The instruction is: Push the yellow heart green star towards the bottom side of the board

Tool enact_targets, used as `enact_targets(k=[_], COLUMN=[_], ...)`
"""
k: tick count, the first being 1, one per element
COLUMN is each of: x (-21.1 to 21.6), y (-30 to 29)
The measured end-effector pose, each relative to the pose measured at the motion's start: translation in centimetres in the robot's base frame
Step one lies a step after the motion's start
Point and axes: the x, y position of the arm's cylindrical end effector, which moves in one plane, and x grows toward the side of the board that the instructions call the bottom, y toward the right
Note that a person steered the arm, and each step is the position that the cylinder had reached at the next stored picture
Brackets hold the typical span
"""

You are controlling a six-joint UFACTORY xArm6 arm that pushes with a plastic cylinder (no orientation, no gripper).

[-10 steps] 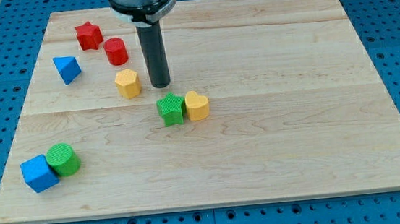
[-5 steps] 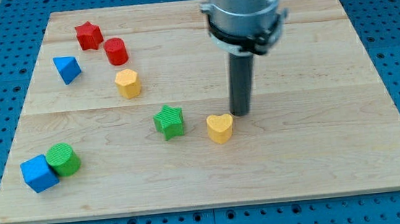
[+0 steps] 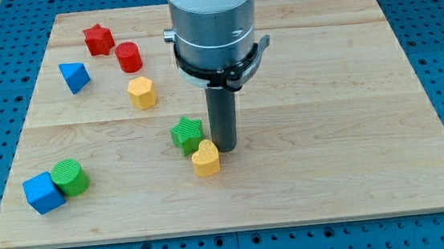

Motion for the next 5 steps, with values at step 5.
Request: enact_targets(k=[5], x=[-6.7], y=[-3.5])
